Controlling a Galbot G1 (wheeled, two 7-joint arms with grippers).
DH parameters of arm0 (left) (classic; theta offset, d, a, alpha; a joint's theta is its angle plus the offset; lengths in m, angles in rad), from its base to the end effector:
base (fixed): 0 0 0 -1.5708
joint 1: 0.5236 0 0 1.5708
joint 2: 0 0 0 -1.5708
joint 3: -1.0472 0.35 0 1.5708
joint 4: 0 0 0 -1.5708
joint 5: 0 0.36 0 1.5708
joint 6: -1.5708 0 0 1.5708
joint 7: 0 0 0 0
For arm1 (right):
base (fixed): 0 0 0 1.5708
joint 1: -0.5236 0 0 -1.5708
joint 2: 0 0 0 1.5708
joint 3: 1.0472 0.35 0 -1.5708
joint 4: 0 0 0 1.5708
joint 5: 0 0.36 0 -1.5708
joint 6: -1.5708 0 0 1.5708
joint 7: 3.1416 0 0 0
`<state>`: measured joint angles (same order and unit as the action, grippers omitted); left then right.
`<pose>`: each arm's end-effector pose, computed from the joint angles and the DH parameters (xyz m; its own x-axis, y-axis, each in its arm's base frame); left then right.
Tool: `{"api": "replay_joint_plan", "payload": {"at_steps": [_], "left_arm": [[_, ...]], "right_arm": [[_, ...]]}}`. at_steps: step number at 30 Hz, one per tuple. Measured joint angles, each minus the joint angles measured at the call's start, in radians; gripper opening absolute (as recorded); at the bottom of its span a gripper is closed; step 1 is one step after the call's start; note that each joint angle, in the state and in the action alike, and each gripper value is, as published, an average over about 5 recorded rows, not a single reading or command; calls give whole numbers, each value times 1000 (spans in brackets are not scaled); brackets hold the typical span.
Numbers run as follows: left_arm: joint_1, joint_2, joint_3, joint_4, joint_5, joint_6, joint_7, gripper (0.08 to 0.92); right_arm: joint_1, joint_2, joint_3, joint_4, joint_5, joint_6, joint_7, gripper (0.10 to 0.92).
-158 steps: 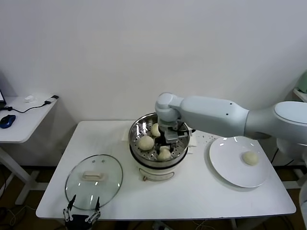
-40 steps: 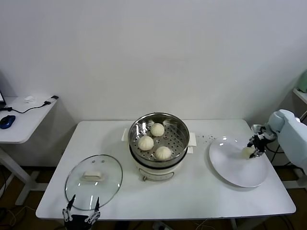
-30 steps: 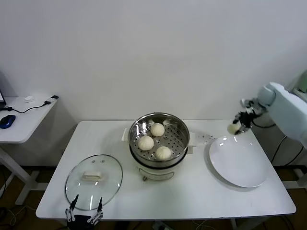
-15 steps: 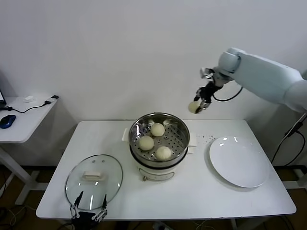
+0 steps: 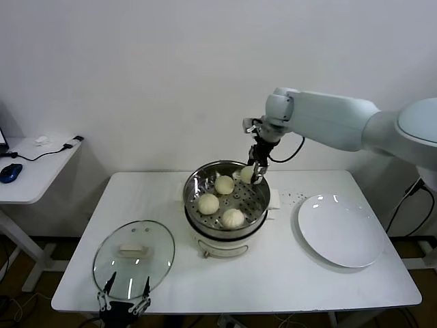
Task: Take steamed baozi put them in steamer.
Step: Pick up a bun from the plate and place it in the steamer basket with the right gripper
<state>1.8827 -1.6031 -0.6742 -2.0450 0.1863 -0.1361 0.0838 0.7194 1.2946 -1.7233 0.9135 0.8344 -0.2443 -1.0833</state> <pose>0.0737 0.0420 -0.3603 -0.9689 -0.0356 0.2448 0.0254 0.9701 0.2414 0.6320 0.0584 -0.0565 -0.0550 -0.1766 0.9827 -0.9884 -0.1297 -0.0786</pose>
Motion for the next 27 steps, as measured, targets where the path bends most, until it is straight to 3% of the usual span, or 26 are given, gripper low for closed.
{"api": "replay_joint_plan", "payload": {"at_steps": [14, 22, 27], "left_arm": [[-10, 16, -4, 22, -7, 1, 1, 823], [-14, 20, -5, 22, -7, 1, 1, 823], [-14, 21, -6, 19, -8, 1, 2, 823]], "right_arm": [[-64, 39, -32, 8, 6, -24, 35, 577], [-68, 36, -30, 15, 9, -34, 44, 766], [-56, 23, -17, 30, 9, -34, 45, 820]]}}
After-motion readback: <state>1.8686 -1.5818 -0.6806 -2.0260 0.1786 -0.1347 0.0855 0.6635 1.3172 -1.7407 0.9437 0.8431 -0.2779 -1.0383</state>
